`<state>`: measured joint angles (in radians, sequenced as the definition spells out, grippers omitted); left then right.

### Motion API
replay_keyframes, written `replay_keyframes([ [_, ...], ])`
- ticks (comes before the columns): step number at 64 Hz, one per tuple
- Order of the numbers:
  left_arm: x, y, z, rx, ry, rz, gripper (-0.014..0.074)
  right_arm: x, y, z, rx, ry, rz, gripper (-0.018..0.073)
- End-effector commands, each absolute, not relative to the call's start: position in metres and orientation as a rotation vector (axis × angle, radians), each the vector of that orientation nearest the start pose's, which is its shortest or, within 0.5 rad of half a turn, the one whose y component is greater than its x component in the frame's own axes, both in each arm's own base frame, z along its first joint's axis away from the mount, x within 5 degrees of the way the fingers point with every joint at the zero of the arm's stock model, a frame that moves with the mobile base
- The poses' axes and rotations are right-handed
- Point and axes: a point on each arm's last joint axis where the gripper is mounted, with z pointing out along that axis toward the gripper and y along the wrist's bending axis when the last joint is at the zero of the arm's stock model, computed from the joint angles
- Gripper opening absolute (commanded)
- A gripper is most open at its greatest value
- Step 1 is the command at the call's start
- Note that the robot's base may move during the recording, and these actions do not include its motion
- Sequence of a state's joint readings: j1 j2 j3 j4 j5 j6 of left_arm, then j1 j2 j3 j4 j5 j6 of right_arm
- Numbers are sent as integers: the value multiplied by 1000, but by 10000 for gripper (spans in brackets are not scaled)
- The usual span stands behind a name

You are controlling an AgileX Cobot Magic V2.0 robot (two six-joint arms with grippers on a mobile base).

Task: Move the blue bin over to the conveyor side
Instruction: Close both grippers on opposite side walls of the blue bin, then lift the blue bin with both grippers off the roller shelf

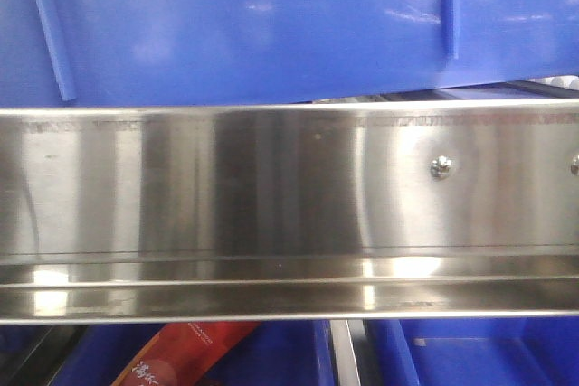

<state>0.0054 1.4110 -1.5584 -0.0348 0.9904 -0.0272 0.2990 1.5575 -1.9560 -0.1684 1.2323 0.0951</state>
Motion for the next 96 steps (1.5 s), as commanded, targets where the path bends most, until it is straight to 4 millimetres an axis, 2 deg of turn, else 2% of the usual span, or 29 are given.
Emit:
replay_keyframes([
  [1,301,-1,426,-48,2321,-63,2,302,77,486,-194,2266,-22,-55],
  [4,303,-1,424,-48,2322,-63,2,301,78,486,-195,2268,-8,-5],
  [14,304,-1,423,-49,2324,-63,2,302,79,485,-198,2275,13,259],
  [17,304,-1,423,-49,2324,-63,2,302,79,484,-198,2278,12,290],
  [45,303,-1,423,-48,2331,-63,2,310,85,438,-227,2439,17,285],
  [84,302,-1,421,-48,2358,-63,2,313,86,433,-236,2453,16,285],
  [90,302,-1,421,-48,2358,-63,2,313,86,433,-236,2453,16,244],
  [96,302,-1,421,-48,2358,-63,2,313,86,433,-236,2453,16,148],
])
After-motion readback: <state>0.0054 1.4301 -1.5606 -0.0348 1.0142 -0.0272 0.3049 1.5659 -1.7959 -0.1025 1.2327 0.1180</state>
